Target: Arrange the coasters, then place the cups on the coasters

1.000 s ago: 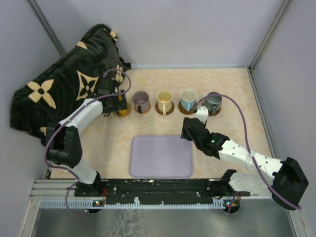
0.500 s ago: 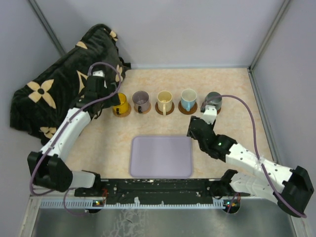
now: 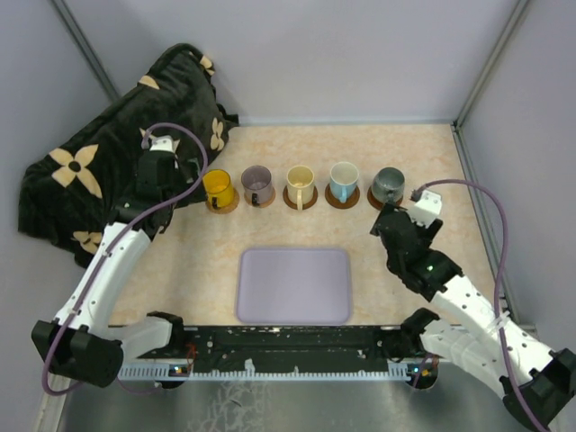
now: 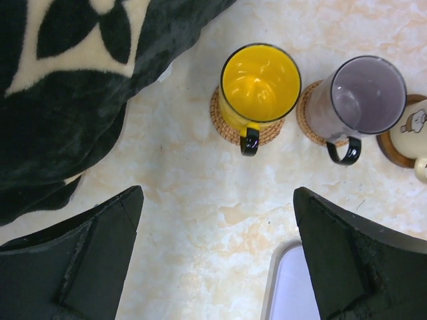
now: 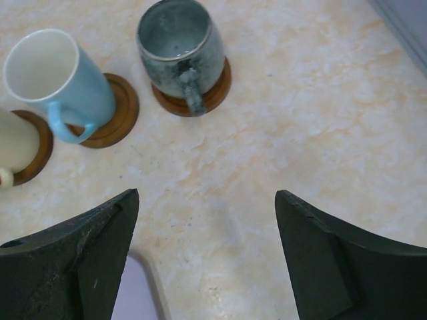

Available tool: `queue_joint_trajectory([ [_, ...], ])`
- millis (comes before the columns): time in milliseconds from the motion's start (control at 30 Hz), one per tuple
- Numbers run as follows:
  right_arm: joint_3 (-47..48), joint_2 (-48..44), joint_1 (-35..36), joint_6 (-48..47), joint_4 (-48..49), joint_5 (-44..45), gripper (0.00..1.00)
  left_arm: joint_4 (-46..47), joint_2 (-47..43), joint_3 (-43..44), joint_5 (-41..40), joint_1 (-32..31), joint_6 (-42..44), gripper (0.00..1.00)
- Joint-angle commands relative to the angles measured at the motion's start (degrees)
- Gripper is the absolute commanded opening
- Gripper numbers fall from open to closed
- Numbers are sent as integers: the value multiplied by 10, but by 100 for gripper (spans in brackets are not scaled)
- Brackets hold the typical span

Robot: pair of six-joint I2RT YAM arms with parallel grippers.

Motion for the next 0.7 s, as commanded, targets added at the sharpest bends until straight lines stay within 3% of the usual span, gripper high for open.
queue_joint_trajectory([
  [0,34,-13,-54,-1,-22,43,86,-29,-23,-18,-23,4,4,100],
  [300,36,-70,-192,14,-54,24,97,-57,-99,-40,-83,6,-27,100],
  [500,32,-126,-201,56,-87,69,99,-90,-123,-36,-118,21,-40,99],
  [667,31,-149,-201,62,-97,74,99,-109,-134,-51,-76,57,-46,99],
])
